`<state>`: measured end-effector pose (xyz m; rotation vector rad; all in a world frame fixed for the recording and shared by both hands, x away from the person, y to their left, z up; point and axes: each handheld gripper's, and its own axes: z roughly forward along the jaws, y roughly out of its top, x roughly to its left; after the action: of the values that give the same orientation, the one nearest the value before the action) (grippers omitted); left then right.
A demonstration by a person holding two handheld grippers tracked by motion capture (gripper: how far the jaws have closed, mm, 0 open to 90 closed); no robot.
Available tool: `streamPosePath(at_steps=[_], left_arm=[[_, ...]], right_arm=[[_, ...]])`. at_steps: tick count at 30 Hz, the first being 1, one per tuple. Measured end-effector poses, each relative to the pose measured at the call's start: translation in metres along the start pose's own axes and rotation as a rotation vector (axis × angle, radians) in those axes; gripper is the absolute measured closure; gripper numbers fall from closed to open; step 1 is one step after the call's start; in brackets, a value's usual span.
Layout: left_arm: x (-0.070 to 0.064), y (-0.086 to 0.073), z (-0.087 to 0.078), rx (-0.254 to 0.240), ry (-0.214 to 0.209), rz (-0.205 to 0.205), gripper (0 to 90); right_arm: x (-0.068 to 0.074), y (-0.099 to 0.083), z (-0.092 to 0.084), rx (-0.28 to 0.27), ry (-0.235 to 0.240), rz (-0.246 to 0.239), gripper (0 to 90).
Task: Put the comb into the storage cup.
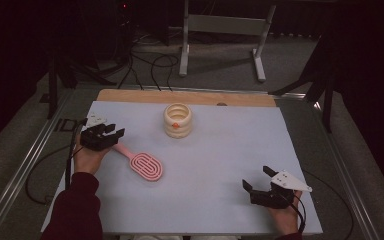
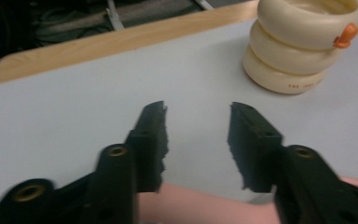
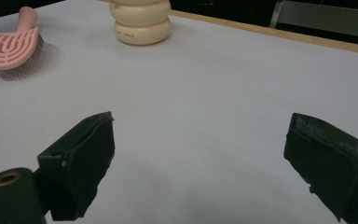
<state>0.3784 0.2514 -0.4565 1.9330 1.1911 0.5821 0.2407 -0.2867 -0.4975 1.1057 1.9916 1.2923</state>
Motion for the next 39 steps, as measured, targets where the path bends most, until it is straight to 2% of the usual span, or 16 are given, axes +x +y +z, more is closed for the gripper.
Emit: streamPosePath(at_steps=[1, 2, 4, 7, 17, 23, 32, 36, 39], left_arm=[[0.000, 0.000, 0.000, 0.000, 0.000, 0.000, 67.2], [0.000, -0.001, 0.002, 0.013, 0.011, 0.000, 67.2], [-0.001, -0.002, 0.006, 0.028, 0.019, 0.002, 78.6], [-0.004, -0.004, 0.013, 0.066, 0.016, 0.014, 89.6], [-0.011, -0.012, 0.036, 0.194, 0.017, 0.027, 90.0], [-0.012, -0.015, 0.043, 0.252, 0.018, 0.030, 90.0], [-0.016, -0.017, 0.043, 0.275, 0.013, 0.038, 89.9], [-0.019, -0.018, 0.043, 0.289, 0.011, 0.055, 89.9], [-0.018, -0.020, 0.042, 0.288, 0.009, 0.044, 89.9]], right_arm=[[0.000, 0.000, 0.000, 0.000, 0.000, 0.000, 8.7], [0.000, 0.000, 0.000, 0.001, 0.000, -0.002, 8.7], [0.001, 0.000, 0.001, 0.002, 0.002, -0.001, 8.7], [0.000, 0.000, 0.001, 0.006, -0.001, -0.004, 8.7], [0.000, -0.001, 0.001, 0.008, 0.000, -0.004, 8.7], [0.000, -0.001, 0.001, 0.007, 0.001, -0.003, 8.7], [-0.001, -0.001, 0.001, 0.008, 0.002, -0.004, 8.7], [-0.001, -0.001, 0.001, 0.008, 0.002, -0.004, 8.7], [-0.001, -0.001, 0.000, 0.007, 0.002, -0.002, 8.7]])
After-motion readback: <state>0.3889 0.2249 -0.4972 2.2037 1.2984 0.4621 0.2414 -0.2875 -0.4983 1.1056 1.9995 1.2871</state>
